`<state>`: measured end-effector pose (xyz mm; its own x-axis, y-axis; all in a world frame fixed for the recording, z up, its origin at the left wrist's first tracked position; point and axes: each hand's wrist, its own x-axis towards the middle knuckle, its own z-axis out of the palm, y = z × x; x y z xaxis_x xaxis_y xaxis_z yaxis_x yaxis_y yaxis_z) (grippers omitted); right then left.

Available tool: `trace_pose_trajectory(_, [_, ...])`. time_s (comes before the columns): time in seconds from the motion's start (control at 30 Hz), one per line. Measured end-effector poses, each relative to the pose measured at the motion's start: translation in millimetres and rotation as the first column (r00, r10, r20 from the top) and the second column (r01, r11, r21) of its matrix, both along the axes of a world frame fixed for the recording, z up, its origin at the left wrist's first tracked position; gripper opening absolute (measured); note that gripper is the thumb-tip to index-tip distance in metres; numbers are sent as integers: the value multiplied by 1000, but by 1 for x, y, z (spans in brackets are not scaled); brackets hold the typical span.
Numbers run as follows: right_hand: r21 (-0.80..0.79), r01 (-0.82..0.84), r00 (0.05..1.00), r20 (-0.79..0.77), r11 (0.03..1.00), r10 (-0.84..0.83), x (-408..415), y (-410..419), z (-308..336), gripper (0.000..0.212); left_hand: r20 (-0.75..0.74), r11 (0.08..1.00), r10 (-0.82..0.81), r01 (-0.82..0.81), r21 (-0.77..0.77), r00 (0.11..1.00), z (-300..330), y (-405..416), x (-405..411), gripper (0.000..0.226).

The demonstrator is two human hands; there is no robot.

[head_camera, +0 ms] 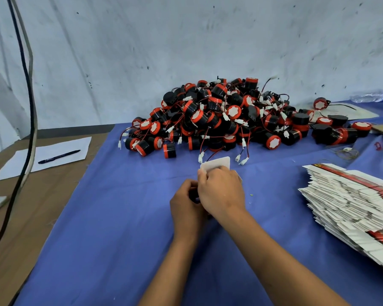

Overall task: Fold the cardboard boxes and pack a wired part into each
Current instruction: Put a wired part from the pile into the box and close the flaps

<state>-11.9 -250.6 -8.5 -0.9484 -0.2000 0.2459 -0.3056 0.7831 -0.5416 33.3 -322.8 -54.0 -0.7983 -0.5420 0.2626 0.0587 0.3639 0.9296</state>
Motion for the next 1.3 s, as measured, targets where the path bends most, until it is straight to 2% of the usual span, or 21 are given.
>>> trace_pose_trajectory(0.07, [-105,-1,1000,-19,994,-1,-1,3,-3,53,11,1000,6,-6,-5,1000,0,0,0,33])
trace_pose_trajectory(0.17, [-260,13,999,-38,965,-24,0,8,-7,42,11,1000,20,-20,0,1000,0,1,-2,23])
trace_pose_trajectory(0.23, [-304,2,999,-50,953,-19,-3,12,-8,36,-26,999,12,-11,37,1000,-1,1,-2,17])
trace_pose_trajectory(0.33, [-234,-46,999,-26,971,41,-6,15,-7,32,-19,999,9,-8,47,1000,-1,0,-2,18])
trace_pose_trajectory(0.47, [-164,-93,996,-2,982,94,-4,10,-1,52,7,999,-17,16,39,1000,0,0,-1,24])
trace_pose_trajectory(0.57, [-87,-93,995,-30,992,91,-3,7,1,54,-27,998,-25,26,65,999,1,1,0,23])
trace_pose_trajectory(0.63, [-107,-96,995,-23,990,94,-4,8,-1,49,-30,997,-26,28,70,999,0,0,-1,26])
trace_pose_trajectory(0.77, [-254,-37,998,-49,966,26,-5,15,-2,31,-20,999,-26,27,47,999,-2,-1,-3,24])
trace_pose_trajectory(0.87, [-239,-43,995,-95,970,21,-4,16,0,22,-27,999,-25,25,30,999,-2,-1,-3,25])
trace_pose_trajectory(1.0, [-229,-25,997,-83,973,6,-3,8,8,51,-27,1000,-28,28,-9,999,-3,-1,-3,25])
trace_pose_trajectory(1.07, [-235,26,998,-56,972,-40,-6,7,12,56,-38,999,-33,33,-2,999,-4,-1,-3,19])
trace_pose_trajectory(1.3, [-274,55,988,-123,960,-91,-5,17,7,36,-28,997,-60,61,36,998,-6,-7,-7,10])
